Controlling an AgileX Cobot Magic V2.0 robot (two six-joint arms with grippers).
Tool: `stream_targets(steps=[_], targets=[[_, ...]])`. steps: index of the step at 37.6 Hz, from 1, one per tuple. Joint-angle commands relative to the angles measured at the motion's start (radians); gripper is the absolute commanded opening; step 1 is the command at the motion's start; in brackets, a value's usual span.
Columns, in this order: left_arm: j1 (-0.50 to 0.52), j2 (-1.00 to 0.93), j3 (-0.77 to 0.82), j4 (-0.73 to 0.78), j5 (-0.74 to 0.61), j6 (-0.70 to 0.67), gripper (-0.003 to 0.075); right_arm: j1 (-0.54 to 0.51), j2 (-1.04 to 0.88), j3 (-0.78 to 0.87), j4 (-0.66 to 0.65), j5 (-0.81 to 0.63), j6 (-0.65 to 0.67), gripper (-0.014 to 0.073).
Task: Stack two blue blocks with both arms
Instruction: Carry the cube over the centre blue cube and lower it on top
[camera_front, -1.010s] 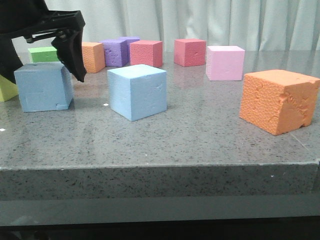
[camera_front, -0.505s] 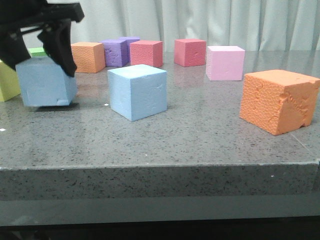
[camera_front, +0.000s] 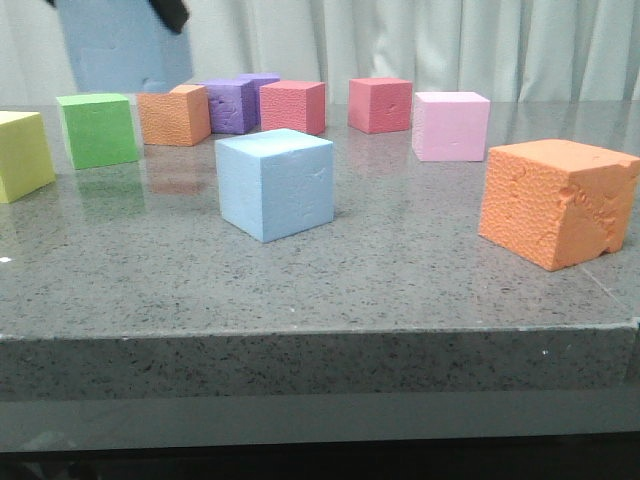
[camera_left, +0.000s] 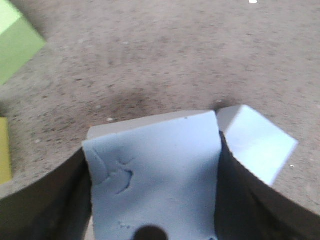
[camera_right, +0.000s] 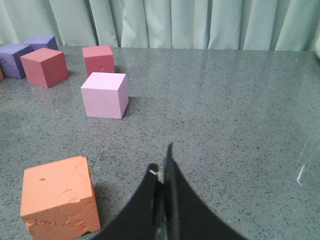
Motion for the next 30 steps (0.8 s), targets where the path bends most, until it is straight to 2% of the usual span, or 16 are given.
stream_targets(steps=[1,14,30], targets=[[-0.047,-0.044,-0.040,-0.010,-0.044,0.002,0.0209,-0.002,0.003,-0.027,-0.007,-0.077,-0.006,-0.0068],[-0.165,0.007,-0.040,-0.013,-0.113,0.002,0.0209,-0.002,0.003,-0.027,-0.007,-0.077,-0.006,-0.0068],[-0.170,0.058,-0.040,-0.056,-0.113,0.002,0.0211,-0.002,0.003,-0.027,-0.007,-0.077,-0.006,-0.0068]])
